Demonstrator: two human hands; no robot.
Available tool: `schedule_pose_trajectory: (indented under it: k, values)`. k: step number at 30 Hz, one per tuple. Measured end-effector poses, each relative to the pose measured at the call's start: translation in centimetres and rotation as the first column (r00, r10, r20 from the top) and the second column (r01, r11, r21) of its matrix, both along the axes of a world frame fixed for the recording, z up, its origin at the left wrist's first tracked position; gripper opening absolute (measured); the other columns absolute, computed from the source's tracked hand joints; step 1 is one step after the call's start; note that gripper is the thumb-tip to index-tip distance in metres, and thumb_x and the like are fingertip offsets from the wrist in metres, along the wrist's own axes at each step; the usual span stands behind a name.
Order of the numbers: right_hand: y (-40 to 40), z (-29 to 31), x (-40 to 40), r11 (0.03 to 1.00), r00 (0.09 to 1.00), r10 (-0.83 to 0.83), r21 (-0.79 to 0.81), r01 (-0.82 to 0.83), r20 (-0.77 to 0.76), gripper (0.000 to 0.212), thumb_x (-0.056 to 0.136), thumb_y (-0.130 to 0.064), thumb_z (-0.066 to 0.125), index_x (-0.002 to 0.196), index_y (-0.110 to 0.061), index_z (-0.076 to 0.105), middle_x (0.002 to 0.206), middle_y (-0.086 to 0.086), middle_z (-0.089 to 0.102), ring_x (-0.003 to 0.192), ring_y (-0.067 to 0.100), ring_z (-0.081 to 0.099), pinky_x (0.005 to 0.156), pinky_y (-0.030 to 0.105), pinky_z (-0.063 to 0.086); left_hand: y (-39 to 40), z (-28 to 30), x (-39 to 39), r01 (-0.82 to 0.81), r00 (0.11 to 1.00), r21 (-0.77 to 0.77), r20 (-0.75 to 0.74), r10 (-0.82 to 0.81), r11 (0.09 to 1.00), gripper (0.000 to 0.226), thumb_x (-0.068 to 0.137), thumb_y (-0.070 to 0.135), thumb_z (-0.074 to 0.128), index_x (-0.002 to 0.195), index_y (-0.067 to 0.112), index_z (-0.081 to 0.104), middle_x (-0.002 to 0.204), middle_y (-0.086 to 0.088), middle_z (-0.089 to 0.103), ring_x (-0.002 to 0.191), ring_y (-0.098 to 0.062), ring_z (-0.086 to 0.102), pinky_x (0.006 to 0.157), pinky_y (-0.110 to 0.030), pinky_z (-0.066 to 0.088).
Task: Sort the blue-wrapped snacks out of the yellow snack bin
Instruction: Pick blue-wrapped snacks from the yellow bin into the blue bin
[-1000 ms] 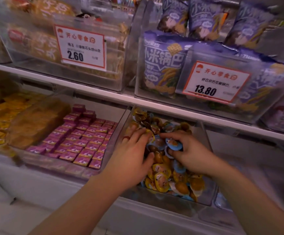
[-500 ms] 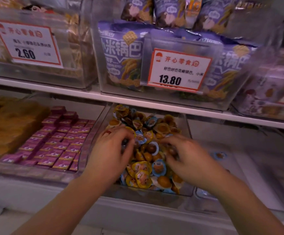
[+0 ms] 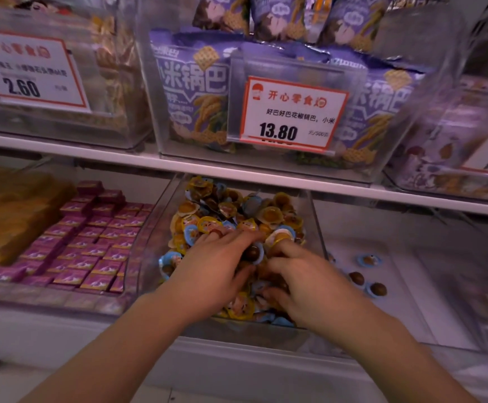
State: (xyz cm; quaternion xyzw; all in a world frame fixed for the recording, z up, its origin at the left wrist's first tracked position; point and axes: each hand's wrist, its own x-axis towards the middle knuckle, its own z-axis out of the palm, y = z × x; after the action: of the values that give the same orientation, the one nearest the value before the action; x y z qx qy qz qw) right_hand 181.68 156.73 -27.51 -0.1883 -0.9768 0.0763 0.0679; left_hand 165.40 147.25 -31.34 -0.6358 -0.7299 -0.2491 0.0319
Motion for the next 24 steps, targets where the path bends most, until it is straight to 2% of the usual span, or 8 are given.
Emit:
schedule_pose_trajectory:
  k: [3,8,11,14,16,19,21,24]
  values:
    - [0.3,0.2,-0.2,0.998,0.998,-0.040,-0.050,0.037,-0.052,0.022,0.092,-0.029,0.065,0.113,-0.023,0.070,0.117,-0.005,0.053,0.105,0.017,0.054,0.084,0.021,0.038,0.3,0.0,-0.2,0.010,0.998,0.009,0.068,-0.011,1.000,0.050,0.087,0.032,0.065,0.134,0.038,0.052,0.126,0.016,0.056,0.111,-0.017,0.055,0.093,-0.038,0.047]
    - [0.7,0.4,-0.2,0.979,0.958,-0.153,-0.167,0.114,-0.244,0.014,0.085,-0.028,0.075,0.097,-0.019,0.075,0.100,-0.008,0.058,0.090,0.008,0.055,0.073,0.007,0.033,0.0,0.4,-1.2,-0.075,0.970,0.169,0.241,0.033,0.983,0.028,0.076,0.018,0.081,0.097,0.029,0.067,0.091,0.024,0.053,0.089,-0.002,0.053,0.079,-0.028,0.048]
    - [0.6,0.8,0.0,0.873,0.859,-0.373,-0.445,0.198,-0.351,0.011,0.082,-0.034,0.077,0.086,-0.026,0.071,0.089,-0.010,0.068,0.082,0.004,0.063,0.072,0.021,0.051,-0.3,0.8,-1.3,-0.182,0.913,0.243,0.403,0.072,0.953,0.022,0.079,0.022,0.080,0.088,0.034,0.065,0.089,0.020,0.063,0.087,0.002,0.060,0.074,-0.023,0.051]
    - [0.3,1.2,-0.5,0.596,0.760,-0.552,-0.800,0.072,-0.343,0.008,0.083,-0.027,0.076,0.086,-0.020,0.073,0.081,0.000,0.076,0.079,0.014,0.072,0.065,0.025,0.057,-0.6,1.8,-0.9,-0.298,0.789,0.363,0.614,0.014,0.883,0.021,0.081,0.028,0.080,0.090,0.040,0.066,0.088,0.020,0.069,0.082,0.001,0.067,0.067,-0.021,0.056]
    - [-0.3,1.2,-1.1,0.189,0.676,-0.689,-0.965,-0.180,-0.261,0.005,0.085,-0.016,0.072,0.084,-0.012,0.074,0.085,0.010,0.076,0.079,0.019,0.074,0.062,0.025,0.057,-0.7,2.3,-0.3,-0.313,0.754,0.441,0.654,-0.062,0.841,0.019,0.080,0.031,0.078,0.093,0.039,0.067,0.089,0.017,0.071,0.082,-0.002,0.069,0.067,-0.018,0.055]
    - [-1.2,1.5,-1.9,-0.331,0.721,-0.688,-0.848,-0.414,-0.083,0.022,0.091,-0.009,0.053,0.095,0.003,0.071,0.097,0.022,0.072,0.080,0.026,0.071,0.062,0.033,0.057,-0.7,2.0,1.3,-0.261,0.759,0.481,0.638,-0.131,0.837,0.021,0.077,0.028,0.075,0.094,0.036,0.067,0.097,0.016,0.071,0.090,-0.003,0.069,0.074,-0.014,0.053]
    - [-1.6,1.6,-2.0,-0.431,0.769,-0.632,-0.779,-0.455,-0.100,0.034,0.085,-0.018,0.048,0.099,0.001,0.072,0.102,0.022,0.070,0.082,0.026,0.067,0.067,0.036,0.055,-0.5,1.6,2.3,-0.194,0.820,0.491,0.557,-0.135,0.849,0.027,0.076,0.022,0.074,0.096,0.036,0.065,0.102,0.020,0.068,0.099,-0.002,0.066,0.082,-0.013,0.049]
    - [-2.0,1.3,-2.3,-0.395,0.776,-0.622,-0.815,-0.423,-0.102,0.032,0.090,-0.030,0.054,0.102,-0.007,0.072,0.096,0.014,0.072,0.076,0.020,0.069,0.063,0.032,0.053,-0.4,1.3,3.2,-0.102,0.879,0.489,0.452,-0.152,0.866,0.038,0.076,0.017,0.074,0.101,0.043,0.063,0.108,0.026,0.064,0.105,0.002,0.062,0.088,-0.010,0.044]
